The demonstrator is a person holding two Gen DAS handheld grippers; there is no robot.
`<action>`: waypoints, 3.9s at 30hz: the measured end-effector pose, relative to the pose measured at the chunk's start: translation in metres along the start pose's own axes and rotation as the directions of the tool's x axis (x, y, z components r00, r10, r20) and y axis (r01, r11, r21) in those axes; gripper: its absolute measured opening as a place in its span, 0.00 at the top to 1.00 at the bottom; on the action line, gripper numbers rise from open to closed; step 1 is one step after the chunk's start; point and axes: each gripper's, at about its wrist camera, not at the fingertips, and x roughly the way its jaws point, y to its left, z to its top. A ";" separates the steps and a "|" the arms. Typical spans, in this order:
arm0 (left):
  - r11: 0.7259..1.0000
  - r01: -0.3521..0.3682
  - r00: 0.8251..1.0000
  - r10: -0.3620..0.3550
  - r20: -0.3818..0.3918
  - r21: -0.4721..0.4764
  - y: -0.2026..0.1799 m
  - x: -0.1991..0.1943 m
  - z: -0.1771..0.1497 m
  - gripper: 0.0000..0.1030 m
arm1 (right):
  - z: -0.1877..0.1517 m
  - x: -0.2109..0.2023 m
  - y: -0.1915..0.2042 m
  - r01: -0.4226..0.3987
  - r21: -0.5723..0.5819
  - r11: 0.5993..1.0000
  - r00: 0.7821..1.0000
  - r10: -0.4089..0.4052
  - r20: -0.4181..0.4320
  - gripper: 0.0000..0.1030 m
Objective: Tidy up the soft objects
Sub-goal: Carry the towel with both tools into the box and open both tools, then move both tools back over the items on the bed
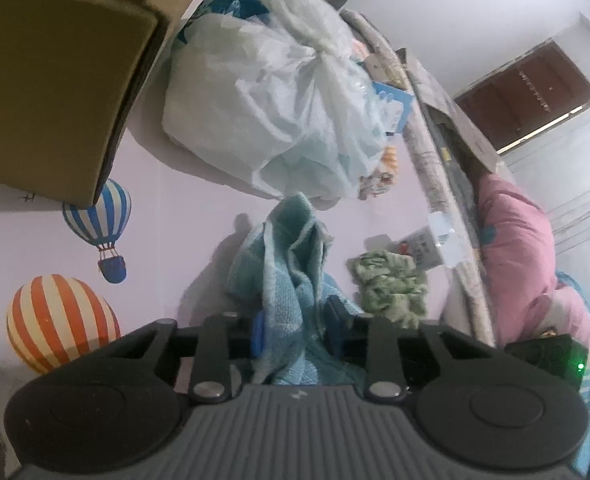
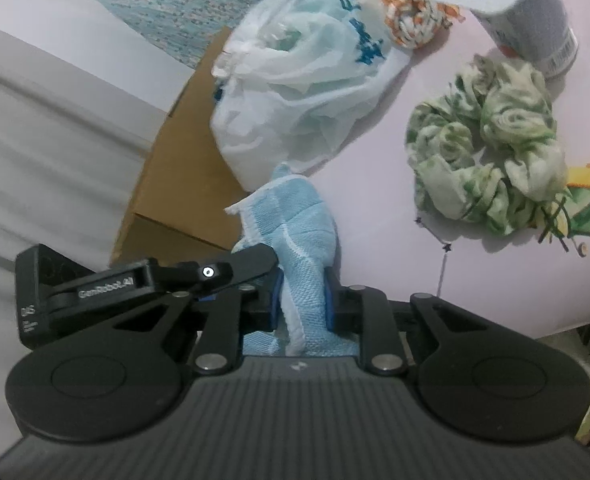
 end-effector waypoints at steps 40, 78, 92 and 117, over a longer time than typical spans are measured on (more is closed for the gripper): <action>0.981 -0.192 0.975 0.195 0.106 -0.032 0.107 -0.114 0.268 0.54 | 0.100 0.285 0.266 0.258 -0.317 0.913 0.957 -0.285 -0.043 0.82; 0.990 -0.139 0.955 0.126 0.270 0.030 0.067 -0.180 0.264 0.18 | 0.128 0.138 0.266 0.011 -0.345 0.938 0.995 0.022 0.092 0.17; 0.963 -0.095 0.965 0.028 0.260 0.251 -0.035 -0.198 0.110 0.06 | 0.082 -0.120 0.121 -0.048 -0.195 0.980 0.946 0.107 0.307 0.07; 0.739 -0.057 0.991 0.124 -0.052 0.671 -0.154 0.051 -0.035 0.06 | 0.069 -0.120 -0.018 0.239 -0.137 0.961 0.934 -0.189 0.303 0.05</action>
